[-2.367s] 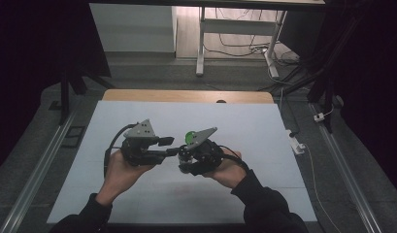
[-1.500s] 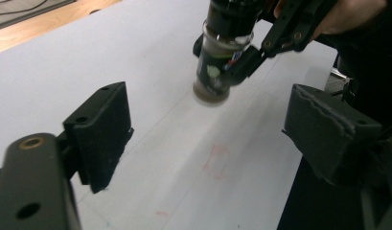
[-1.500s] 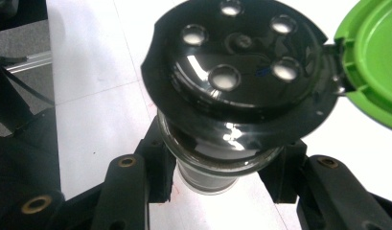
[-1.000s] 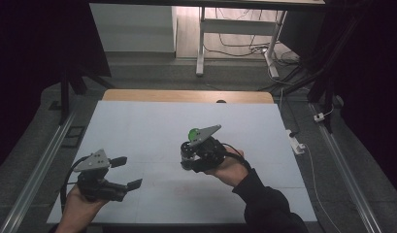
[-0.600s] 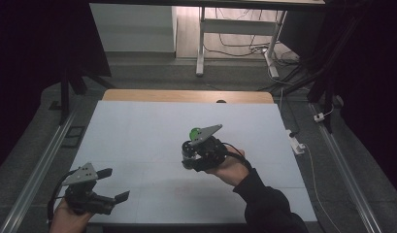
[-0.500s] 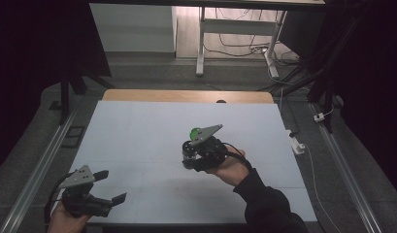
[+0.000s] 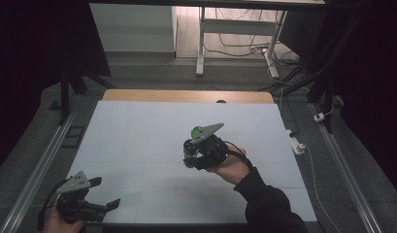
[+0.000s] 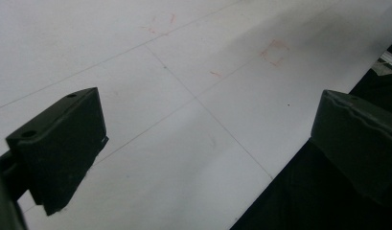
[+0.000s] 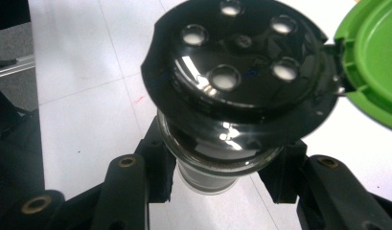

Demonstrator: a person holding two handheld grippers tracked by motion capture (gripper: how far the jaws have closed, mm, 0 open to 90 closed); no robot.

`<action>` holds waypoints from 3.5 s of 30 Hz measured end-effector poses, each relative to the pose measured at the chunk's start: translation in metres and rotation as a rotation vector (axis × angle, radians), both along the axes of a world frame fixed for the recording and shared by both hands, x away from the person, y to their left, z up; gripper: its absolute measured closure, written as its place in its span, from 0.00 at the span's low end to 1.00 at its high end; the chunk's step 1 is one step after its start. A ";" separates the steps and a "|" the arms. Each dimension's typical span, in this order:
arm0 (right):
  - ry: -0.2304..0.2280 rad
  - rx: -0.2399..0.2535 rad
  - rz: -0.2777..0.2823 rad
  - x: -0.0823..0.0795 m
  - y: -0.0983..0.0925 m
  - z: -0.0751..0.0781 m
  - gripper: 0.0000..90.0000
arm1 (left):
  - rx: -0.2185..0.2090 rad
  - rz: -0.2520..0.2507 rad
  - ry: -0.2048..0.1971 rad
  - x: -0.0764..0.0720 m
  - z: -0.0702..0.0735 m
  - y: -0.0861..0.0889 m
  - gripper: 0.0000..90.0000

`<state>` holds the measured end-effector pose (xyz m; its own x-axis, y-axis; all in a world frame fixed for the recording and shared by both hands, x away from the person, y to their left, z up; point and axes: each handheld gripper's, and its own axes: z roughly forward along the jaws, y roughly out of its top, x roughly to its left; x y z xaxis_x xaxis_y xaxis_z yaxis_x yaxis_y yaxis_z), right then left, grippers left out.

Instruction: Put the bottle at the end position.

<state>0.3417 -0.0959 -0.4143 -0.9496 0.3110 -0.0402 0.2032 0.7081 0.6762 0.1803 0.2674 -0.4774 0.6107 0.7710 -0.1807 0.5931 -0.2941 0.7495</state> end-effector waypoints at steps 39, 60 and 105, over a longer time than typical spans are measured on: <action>-0.005 -0.011 -0.106 0.070 0.012 -0.032 0.59 | 0.006 0.010 0.025 0.000 -0.001 0.004 0.00; -0.018 -0.036 -0.124 0.097 0.029 -0.055 0.59 | -0.001 0.012 0.023 -0.001 -0.001 0.006 0.00; 0.033 -0.036 -0.157 0.108 0.032 -0.081 0.53 | 0.000 0.015 0.030 -0.002 -0.001 0.007 0.00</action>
<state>0.4498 -0.0643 -0.4953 -0.8904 0.4546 -0.0236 0.3351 0.6896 0.6420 0.1781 0.2745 -0.4788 0.5932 0.7802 -0.1985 0.6196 -0.2851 0.7313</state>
